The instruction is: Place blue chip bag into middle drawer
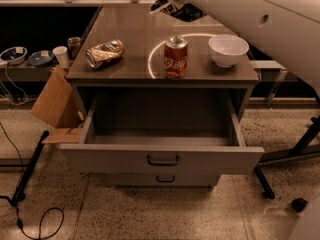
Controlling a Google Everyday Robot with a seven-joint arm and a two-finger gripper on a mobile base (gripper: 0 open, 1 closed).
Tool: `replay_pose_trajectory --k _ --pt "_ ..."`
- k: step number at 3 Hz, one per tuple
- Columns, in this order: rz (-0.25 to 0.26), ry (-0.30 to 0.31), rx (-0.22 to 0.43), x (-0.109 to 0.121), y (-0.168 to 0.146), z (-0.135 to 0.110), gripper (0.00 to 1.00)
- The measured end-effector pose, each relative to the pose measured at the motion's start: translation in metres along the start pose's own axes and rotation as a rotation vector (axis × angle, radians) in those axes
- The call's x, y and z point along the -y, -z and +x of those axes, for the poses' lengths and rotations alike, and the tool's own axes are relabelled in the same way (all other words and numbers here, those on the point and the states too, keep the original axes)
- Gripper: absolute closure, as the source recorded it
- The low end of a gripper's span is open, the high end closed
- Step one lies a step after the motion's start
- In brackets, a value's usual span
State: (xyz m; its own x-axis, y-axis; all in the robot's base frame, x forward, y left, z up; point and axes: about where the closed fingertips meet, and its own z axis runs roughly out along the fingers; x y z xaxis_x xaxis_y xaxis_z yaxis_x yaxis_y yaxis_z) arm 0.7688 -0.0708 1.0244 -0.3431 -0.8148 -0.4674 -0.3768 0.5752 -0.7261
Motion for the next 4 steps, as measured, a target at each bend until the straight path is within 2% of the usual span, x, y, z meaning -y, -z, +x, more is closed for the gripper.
replay_pose_trajectory --k 1,2,3,4 --pt "0.026 -0.034 -0.005 0.016 0.014 0.027 1.00" --pt "0.039 -0.070 -0.042 0.030 0.023 0.058 1.00" --pt "0.029 -0.094 -0.081 0.039 0.030 0.084 1.00" --pt "-0.034 -0.094 -0.121 0.046 0.048 0.111 1.00"
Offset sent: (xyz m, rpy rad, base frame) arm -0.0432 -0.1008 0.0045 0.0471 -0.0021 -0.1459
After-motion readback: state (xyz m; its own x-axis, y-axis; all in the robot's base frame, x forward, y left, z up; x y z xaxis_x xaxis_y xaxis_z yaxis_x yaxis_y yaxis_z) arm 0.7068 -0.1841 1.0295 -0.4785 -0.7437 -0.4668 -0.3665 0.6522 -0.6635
